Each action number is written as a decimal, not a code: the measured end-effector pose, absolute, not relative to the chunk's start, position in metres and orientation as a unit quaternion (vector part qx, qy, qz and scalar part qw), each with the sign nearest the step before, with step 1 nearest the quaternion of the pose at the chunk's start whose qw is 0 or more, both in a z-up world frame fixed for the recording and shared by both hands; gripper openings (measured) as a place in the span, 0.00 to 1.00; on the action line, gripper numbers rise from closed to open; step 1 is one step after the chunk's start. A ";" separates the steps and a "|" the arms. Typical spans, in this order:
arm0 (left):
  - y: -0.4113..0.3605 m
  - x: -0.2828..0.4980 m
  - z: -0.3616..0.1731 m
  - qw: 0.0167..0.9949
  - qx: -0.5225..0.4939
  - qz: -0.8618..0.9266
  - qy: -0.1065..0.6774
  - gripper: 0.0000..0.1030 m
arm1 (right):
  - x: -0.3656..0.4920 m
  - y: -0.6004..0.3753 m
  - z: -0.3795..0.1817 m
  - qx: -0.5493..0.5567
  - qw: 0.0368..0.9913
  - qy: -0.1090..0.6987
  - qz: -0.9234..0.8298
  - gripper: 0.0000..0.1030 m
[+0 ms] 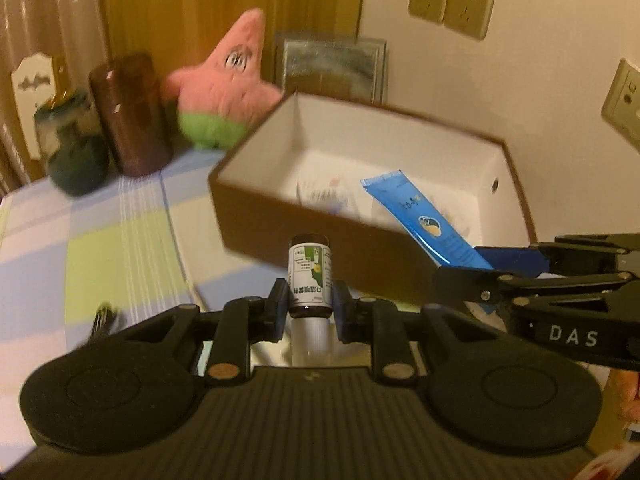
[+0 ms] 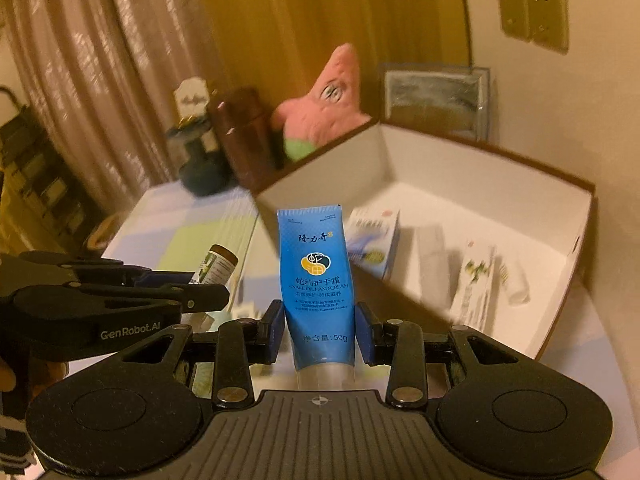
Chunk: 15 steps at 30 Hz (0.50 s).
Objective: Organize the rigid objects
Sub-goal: 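Carry the brown bottle and blue tube into the brown box and lower them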
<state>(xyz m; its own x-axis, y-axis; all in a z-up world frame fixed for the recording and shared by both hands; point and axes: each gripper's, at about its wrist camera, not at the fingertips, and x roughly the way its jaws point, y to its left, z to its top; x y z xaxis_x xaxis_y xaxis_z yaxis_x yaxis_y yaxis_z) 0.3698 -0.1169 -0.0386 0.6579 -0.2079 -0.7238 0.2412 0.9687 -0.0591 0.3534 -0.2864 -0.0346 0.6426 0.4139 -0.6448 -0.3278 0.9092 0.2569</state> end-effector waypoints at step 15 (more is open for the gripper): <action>-0.134 0.477 -0.022 0.914 0.034 -0.136 0.380 0.20 | 0.445 -0.296 -0.027 0.095 0.911 0.371 0.154 0.36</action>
